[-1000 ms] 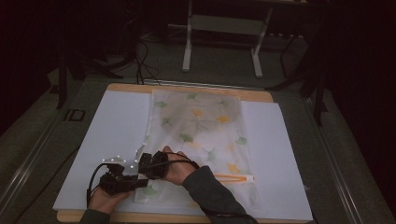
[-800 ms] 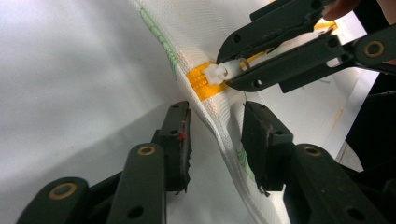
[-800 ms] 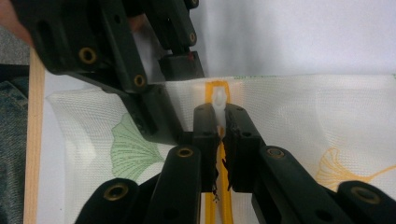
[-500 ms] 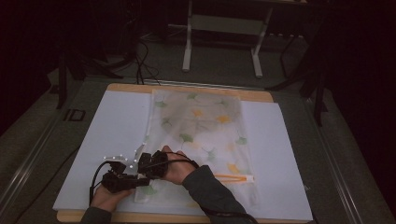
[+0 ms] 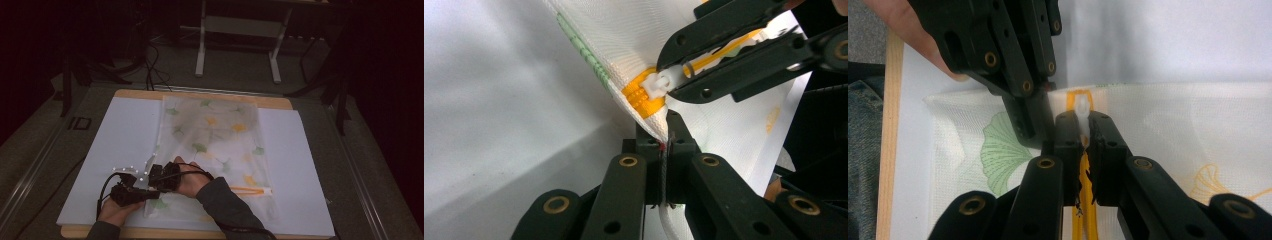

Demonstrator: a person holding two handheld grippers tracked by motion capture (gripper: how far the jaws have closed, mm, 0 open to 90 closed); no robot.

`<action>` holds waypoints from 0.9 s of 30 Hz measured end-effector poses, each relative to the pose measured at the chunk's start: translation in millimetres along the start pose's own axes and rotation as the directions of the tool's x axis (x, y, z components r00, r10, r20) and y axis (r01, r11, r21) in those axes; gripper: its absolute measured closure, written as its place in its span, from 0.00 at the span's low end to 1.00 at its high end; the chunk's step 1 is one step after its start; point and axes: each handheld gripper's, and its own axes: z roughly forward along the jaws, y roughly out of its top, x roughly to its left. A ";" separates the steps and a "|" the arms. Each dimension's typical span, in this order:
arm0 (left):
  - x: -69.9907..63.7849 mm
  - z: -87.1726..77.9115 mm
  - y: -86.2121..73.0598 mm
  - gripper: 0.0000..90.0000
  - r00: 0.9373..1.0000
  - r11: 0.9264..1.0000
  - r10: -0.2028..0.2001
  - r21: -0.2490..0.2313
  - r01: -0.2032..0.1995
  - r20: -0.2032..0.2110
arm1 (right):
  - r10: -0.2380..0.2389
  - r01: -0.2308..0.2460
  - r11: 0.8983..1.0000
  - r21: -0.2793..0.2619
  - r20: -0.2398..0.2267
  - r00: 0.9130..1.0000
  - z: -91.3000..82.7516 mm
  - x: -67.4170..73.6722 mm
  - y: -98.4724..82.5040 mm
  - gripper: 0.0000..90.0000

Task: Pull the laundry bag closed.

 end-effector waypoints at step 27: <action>-0.9 -6.7 -1.1 0.99 1.000 0.999 0.016 -0.044 -0.015 0.027 | -0.018 0.018 0.997 0.072 0.008 1.000 8.0 -1.4 -10.1 0.94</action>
